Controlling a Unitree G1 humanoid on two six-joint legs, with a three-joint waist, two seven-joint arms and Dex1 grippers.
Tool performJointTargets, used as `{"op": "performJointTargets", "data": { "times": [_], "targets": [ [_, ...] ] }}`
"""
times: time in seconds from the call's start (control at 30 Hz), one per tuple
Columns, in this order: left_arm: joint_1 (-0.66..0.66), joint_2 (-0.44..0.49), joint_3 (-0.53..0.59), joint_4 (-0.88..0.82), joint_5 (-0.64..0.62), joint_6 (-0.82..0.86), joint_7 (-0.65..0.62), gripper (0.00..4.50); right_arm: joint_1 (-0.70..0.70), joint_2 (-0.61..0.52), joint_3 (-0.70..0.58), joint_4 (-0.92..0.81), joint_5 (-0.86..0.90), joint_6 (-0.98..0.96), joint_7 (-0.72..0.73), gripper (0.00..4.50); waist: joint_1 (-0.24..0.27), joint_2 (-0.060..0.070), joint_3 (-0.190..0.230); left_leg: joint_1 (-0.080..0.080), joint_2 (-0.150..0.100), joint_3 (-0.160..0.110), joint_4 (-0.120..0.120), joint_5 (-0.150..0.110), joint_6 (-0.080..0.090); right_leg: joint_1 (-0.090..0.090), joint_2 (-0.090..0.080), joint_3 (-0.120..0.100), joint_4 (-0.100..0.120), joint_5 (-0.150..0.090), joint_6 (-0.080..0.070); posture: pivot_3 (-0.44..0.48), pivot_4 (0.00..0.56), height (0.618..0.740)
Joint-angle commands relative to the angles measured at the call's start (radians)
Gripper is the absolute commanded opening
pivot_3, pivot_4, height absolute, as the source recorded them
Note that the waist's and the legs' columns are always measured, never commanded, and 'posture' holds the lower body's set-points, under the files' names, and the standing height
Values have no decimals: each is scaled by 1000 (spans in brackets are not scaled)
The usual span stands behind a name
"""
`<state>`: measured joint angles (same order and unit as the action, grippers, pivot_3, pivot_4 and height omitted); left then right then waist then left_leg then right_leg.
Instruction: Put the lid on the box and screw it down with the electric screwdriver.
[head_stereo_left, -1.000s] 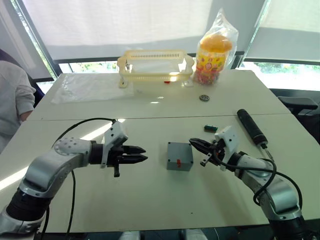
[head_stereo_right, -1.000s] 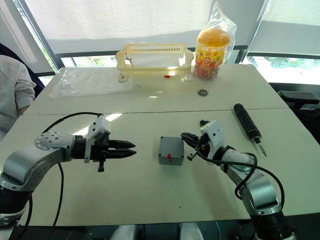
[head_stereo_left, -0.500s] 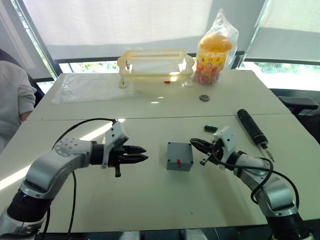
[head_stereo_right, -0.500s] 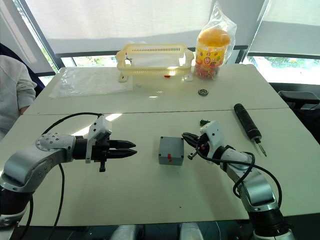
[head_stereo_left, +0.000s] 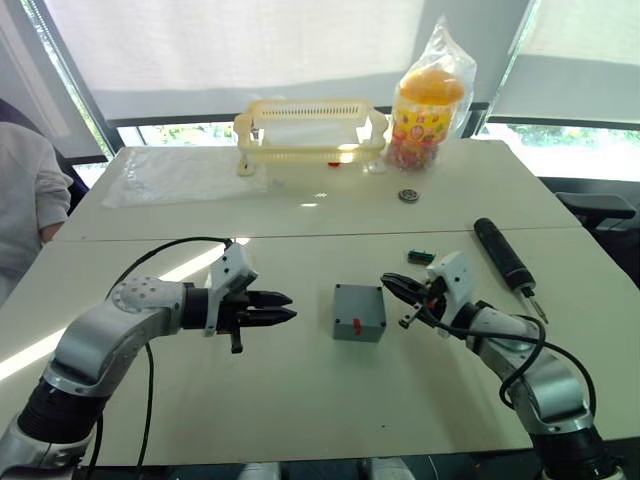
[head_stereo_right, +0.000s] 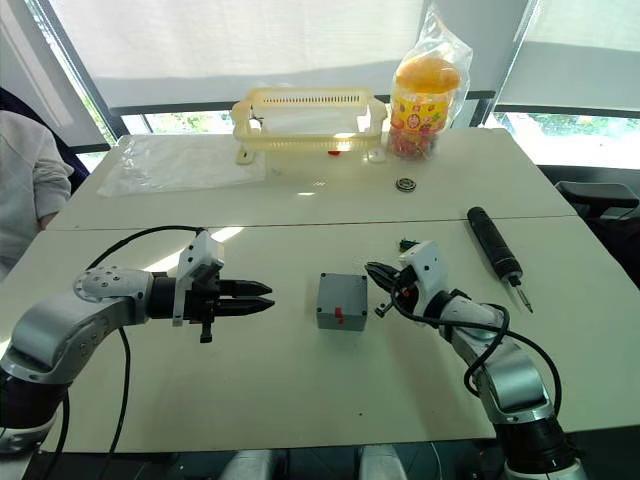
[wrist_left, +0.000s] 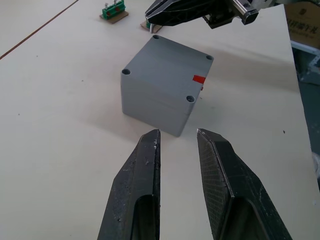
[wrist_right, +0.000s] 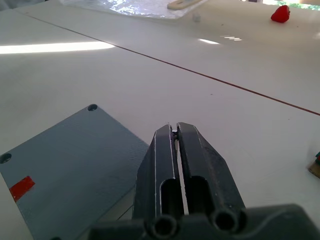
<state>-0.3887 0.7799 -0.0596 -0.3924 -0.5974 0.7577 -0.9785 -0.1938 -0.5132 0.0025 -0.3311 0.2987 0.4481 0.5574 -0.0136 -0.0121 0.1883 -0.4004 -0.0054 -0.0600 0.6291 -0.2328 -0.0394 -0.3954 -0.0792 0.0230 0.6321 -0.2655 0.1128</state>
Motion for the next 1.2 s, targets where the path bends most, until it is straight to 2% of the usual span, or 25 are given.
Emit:
{"op": "performJointTargets", "data": {
  "times": [0.03, 0.37, 1.2],
  "targets": [
    [0, -4, 5, -14, 5, -18, 1, 1125, -2, 1, -31, -69, 18, -3, -4, 26, 0, 0, 0, 0, 0, 0, 0, 0, 0, 0, 0, 0, 0, 0, 0, 0, 150, 740],
    [5, -5, 0, -11, 10, -22, 0, 1125, 37, 18, -19, -108, 31, 26, -6, 26, 0, 0, 0, 0, 0, 0, 0, 0, 0, 0, 0, 0, 0, 0, 0, 0, 150, 740],
    [19, -8, 9, -14, 20, -19, 11, 1125, 20, 38, 8, -28, -3, 3, -8, 26, 0, 0, 0, 0, 0, 0, 0, 0, 0, 0, 0, 0, 0, 0, 0, 0, 150, 740]
  ]
}}
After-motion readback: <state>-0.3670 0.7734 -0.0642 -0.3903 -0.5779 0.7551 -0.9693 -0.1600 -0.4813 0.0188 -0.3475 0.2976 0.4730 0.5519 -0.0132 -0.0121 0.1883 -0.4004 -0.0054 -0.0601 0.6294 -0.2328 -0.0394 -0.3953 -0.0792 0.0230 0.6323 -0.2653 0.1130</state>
